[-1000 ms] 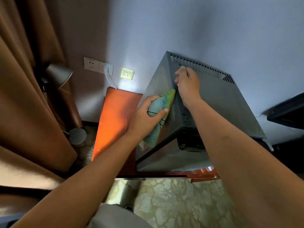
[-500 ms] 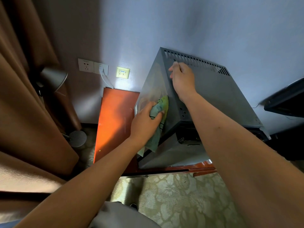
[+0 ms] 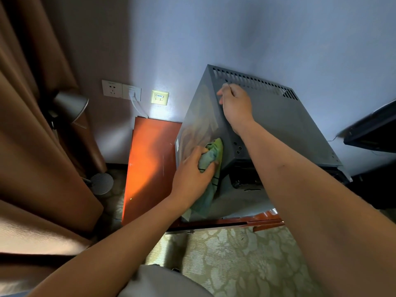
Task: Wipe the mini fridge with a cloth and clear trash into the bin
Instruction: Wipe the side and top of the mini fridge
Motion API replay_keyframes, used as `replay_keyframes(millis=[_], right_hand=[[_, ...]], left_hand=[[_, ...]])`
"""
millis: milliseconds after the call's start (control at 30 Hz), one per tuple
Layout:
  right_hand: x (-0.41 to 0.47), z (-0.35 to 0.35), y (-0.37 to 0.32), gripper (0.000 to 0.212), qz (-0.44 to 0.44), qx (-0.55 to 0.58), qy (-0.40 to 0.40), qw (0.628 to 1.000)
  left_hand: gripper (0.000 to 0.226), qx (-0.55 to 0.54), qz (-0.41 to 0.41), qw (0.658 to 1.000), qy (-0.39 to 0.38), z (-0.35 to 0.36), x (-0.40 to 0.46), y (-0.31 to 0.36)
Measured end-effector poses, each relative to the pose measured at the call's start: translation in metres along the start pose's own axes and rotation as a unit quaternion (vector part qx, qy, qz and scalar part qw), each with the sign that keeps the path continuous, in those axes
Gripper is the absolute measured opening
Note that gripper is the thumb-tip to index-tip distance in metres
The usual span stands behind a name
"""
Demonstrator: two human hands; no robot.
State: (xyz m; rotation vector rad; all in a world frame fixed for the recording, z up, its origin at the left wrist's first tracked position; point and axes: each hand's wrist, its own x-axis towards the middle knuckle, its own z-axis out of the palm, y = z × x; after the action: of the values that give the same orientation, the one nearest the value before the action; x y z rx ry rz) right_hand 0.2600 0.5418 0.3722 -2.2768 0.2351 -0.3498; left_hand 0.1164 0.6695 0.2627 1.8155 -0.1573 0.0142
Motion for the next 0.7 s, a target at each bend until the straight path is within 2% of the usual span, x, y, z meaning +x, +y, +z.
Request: replay_keyframes(millis=[133, 233, 367, 467, 700], right_hand=[[0.000, -0.001, 0.000, 0.034, -0.009, 0.001, 0.002, 1.000], [-0.001, -0.002, 0.001, 0.034, -0.017, -0.001, 0.002, 1.000], [-0.003, -0.002, 0.001, 0.030, -0.024, -0.008, -0.003, 1.000], [-0.004, -0.001, 0.003, 0.025, -0.035, -0.025, -0.007, 0.999], [-0.006, -0.012, -0.005, 0.013, -0.050, -0.055, -0.046, 0.996]], left_hand=[[0.018, -0.071, 0.034, 0.997, 0.020, -0.005, -0.003, 0.028], [0.018, -0.069, 0.043, 0.997, 0.014, -0.003, -0.002, 0.038], [0.019, -0.018, -0.014, 1.000, -0.017, -0.002, 0.000, 0.007], [0.022, -0.021, -0.051, 0.998, -0.027, -0.004, -0.006, -0.007], [0.018, -0.111, 0.023, 0.994, 0.006, -0.007, 0.008, 0.030]])
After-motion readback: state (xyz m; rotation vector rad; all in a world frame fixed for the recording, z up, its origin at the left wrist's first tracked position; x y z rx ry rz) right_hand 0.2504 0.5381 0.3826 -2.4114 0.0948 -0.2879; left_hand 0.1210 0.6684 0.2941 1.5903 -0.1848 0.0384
